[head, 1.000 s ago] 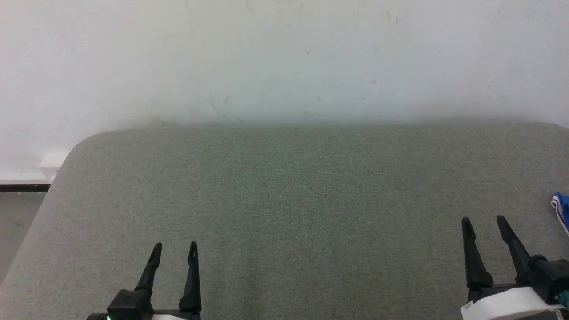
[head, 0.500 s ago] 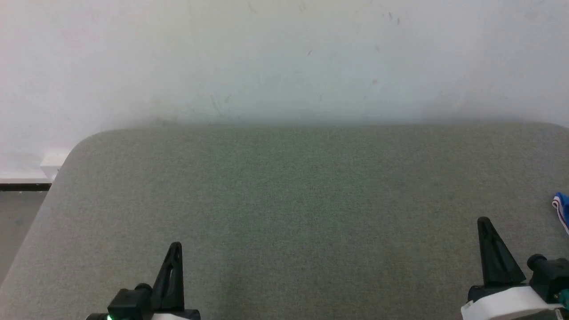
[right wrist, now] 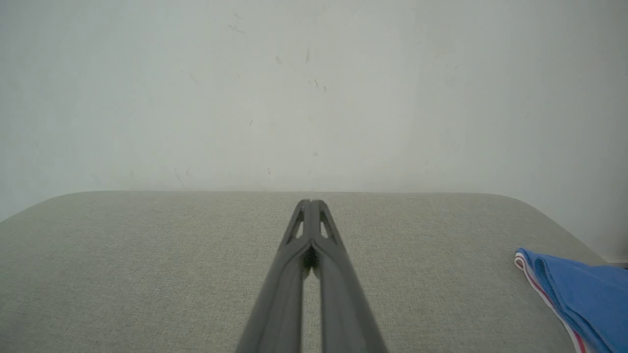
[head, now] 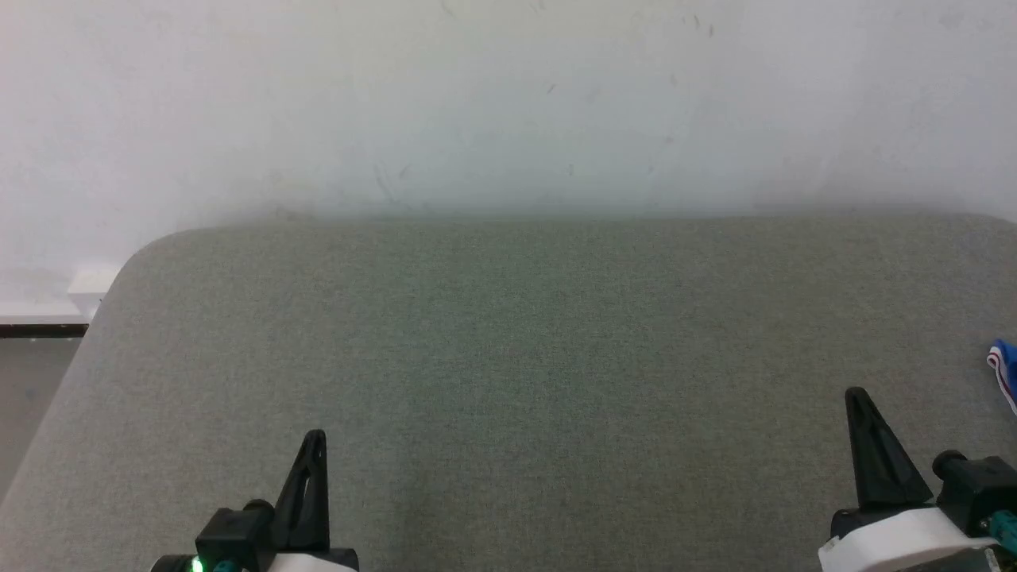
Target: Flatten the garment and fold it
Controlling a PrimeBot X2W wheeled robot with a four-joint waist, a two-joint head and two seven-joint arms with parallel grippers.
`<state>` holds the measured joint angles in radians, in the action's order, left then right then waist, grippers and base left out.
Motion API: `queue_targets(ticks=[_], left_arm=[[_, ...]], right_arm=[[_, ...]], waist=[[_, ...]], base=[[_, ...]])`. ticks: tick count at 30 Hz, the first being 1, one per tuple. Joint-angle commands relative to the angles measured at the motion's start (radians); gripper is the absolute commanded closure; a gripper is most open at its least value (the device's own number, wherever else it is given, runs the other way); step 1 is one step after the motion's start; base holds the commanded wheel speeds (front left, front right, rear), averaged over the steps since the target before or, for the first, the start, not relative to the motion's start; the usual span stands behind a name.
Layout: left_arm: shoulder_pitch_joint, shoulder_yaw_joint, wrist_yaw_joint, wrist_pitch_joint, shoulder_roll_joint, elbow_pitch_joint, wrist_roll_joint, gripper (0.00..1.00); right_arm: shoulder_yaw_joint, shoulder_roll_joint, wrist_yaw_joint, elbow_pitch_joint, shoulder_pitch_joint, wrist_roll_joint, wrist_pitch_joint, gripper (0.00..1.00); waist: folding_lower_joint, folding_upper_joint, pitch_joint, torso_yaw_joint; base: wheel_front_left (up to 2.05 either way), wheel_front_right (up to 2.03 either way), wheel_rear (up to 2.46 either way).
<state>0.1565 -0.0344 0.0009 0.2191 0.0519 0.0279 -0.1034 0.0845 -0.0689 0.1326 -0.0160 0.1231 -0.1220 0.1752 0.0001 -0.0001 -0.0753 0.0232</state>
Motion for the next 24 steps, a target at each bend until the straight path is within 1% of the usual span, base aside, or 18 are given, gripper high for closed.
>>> queue_targets(ticks=[1, 24], left_arm=[[-0.021, 0.003, 0.000, -0.007, 0.000, -0.004, 0.009, 1.00], [-0.051, 0.010, 0.000, -0.054, -0.001, -0.009, 0.030, 1.00]], right_arm=[[-0.005, 0.003, 0.000, 0.002, -0.016, 0.009, -0.006, 1.00], [-0.023, 0.006, -0.001, 0.005, -0.040, 0.034, -0.044, 1.00]], waist=[[0.0000, 0.0001, 0.001, 0.000], [0.0000, 0.0001, 0.017, -0.005]], base=[[0.00, 0.00, 0.00], [0.00, 0.00, 0.00]])
